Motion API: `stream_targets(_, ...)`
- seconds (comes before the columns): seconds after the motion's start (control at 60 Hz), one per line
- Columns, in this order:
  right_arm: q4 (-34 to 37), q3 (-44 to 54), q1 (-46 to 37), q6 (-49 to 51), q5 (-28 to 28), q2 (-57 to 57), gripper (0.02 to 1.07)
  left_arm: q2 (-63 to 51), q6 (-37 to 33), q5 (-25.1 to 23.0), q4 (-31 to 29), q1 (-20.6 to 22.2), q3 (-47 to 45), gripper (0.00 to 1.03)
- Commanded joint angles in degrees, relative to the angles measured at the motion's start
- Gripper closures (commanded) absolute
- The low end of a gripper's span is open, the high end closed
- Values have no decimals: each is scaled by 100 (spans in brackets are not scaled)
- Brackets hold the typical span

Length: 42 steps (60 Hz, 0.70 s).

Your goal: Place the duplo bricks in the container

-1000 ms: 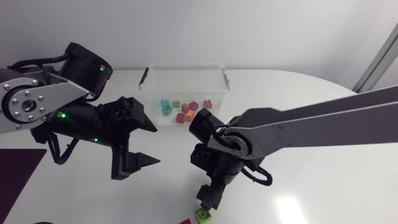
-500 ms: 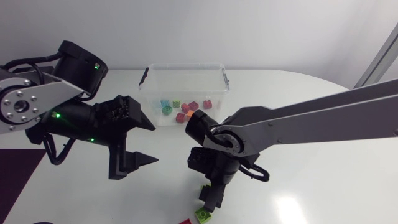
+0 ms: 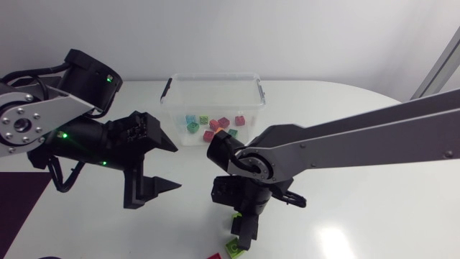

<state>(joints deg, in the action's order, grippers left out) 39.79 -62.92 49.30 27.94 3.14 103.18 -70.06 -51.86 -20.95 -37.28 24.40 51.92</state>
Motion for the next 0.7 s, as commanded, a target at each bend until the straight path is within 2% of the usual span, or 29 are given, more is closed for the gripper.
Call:
stream_targets(0.0, 90, -107, 45, 211, -15, 194, 54, 89, -149, 3, -16, -41, -191, 6)
stream_targets(0.167, 73, -98, 45, 387, 3, 291, 74, 89, -167, 3, -16, -41, -218, 6)
stream_targets(0.417, -270, 122, 62, 414, 82, 36, 81, 72, -202, 12, 10, -15, -349, 6)
stream_targets(0.683, -367, 394, -210, 370, 3, -773, 81, 28, -202, 56, 63, 196, -543, 6)
